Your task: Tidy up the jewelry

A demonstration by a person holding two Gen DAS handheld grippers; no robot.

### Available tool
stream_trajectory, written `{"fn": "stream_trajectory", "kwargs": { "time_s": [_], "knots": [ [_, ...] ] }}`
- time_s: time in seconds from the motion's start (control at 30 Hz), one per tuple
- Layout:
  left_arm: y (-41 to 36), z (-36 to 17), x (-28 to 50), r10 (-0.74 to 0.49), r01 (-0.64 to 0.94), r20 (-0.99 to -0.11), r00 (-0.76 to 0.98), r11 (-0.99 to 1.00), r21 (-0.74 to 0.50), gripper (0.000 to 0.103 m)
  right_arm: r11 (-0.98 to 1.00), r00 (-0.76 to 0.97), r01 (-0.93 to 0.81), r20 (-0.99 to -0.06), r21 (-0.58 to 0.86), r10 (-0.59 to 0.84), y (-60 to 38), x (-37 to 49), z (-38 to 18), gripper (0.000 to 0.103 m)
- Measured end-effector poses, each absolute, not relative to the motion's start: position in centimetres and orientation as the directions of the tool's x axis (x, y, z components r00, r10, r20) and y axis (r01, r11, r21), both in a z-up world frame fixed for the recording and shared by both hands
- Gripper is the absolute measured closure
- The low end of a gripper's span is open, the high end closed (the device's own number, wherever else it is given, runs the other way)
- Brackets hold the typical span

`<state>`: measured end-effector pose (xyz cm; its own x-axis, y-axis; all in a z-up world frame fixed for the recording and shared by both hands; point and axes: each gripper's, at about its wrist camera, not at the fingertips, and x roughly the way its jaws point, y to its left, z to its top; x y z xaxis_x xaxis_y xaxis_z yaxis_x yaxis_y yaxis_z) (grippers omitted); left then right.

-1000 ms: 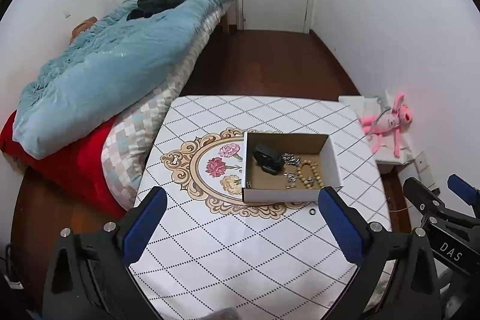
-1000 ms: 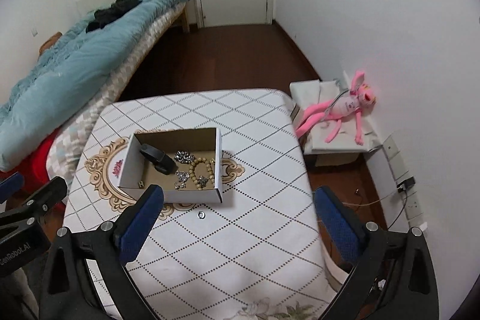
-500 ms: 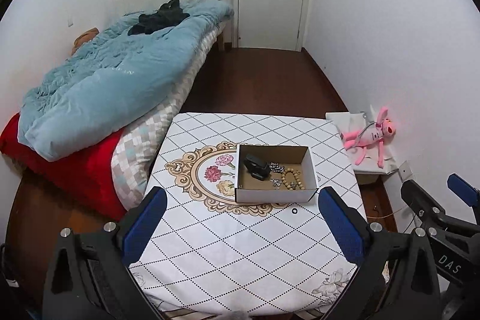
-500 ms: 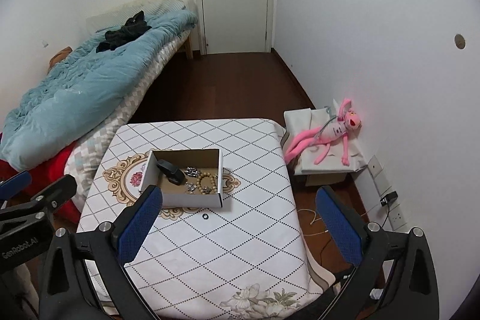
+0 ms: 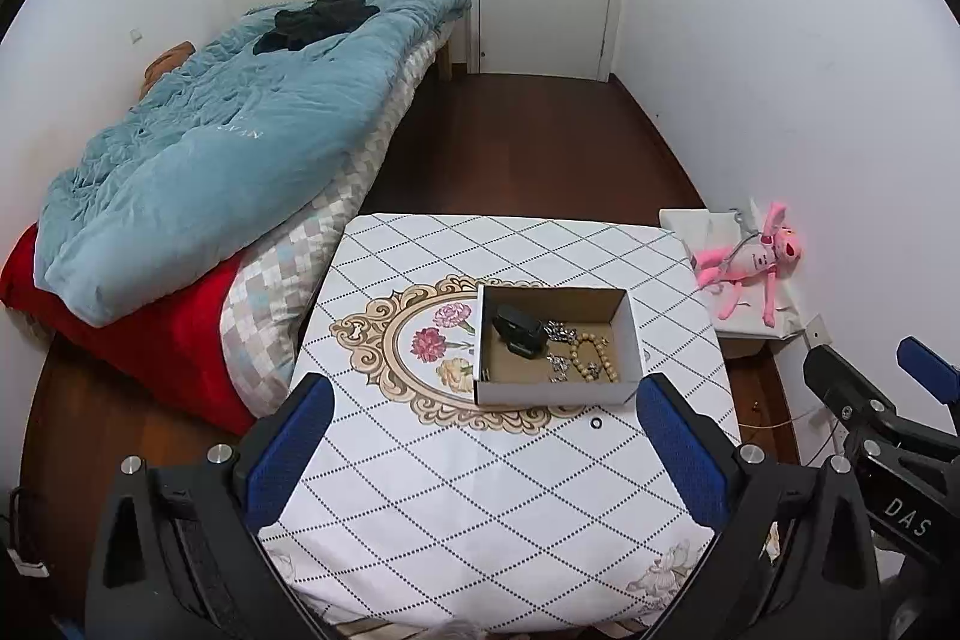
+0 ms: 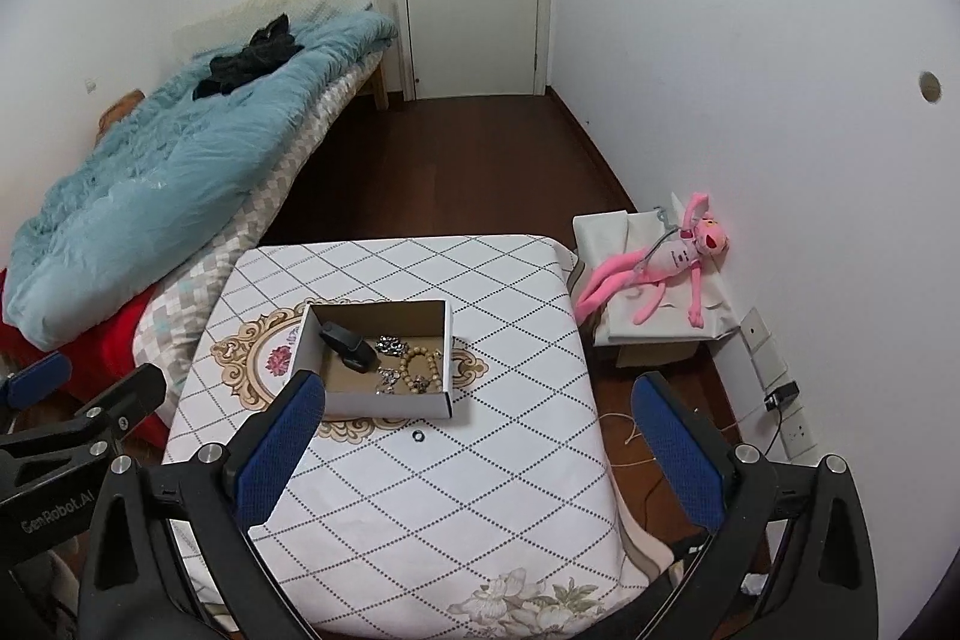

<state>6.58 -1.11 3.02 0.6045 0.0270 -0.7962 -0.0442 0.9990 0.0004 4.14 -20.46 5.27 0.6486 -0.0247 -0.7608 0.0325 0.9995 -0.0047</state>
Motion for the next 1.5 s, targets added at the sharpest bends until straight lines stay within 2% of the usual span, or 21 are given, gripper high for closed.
{"fn": "stream_trajectory", "kwargs": {
  "time_s": [0.53,1.5],
  "knots": [
    [-0.1,0.4,12.7,0.058,-0.067,-0.856,0.514,0.997,0.027,0.000,1.000,0.529,-0.001,-0.849,-0.016,-0.013,-19.3,13.0,1.7,0.000],
    [-0.1,-0.8,13.0,0.036,-0.056,-0.876,0.481,0.998,0.010,0.000,0.999,0.472,-0.020,-0.881,-0.030,-0.018,-19.1,13.7,0.4,0.000]
  ]
}}
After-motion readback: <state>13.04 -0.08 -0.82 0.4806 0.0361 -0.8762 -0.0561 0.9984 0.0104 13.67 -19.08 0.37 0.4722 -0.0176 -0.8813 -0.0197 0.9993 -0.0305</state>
